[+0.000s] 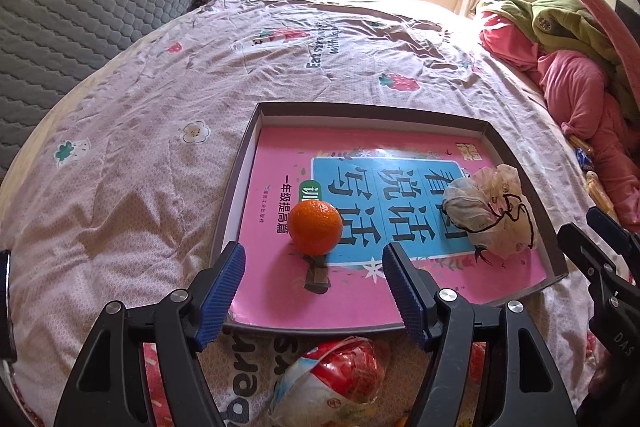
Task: Organize objects
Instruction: 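Open and withdraw both tools from the tray back toward the remaining items, then grasp the green fuzzy ring with the left tool while the right tool grasps the blue snack packet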
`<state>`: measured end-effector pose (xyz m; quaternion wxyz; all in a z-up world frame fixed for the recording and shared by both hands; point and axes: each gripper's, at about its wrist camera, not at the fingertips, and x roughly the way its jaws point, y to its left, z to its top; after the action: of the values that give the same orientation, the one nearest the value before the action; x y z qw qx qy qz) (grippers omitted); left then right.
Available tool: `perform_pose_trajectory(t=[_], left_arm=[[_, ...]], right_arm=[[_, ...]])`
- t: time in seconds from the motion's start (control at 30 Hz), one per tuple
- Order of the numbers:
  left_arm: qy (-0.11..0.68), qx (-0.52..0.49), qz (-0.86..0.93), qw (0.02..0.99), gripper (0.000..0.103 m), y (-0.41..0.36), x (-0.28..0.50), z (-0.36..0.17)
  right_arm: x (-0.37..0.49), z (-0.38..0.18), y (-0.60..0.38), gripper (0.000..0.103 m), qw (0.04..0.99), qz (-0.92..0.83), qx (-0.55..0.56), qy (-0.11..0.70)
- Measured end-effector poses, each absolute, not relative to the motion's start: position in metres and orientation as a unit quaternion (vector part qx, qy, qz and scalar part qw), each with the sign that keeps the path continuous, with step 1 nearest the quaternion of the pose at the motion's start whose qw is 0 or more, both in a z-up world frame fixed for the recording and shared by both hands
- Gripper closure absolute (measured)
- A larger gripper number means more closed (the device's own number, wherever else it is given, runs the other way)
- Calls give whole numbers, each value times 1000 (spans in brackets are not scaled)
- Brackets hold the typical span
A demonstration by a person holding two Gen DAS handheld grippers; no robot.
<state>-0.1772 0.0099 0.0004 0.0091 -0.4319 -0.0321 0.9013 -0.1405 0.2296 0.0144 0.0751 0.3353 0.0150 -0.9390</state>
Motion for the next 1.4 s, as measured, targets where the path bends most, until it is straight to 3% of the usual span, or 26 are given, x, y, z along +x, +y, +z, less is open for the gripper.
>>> perform_pose_trajectory(t=[0.57, 1.4], left_arm=[[-14, -420, 907, 32, 30, 18, -100, 16], [-27, -479, 874, 81, 30, 25, -47, -26]], right_arm=[[-91, 34, 231, 30, 98, -945, 312, 1], [-37, 9, 229, 29, 81, -934, 348, 14]])
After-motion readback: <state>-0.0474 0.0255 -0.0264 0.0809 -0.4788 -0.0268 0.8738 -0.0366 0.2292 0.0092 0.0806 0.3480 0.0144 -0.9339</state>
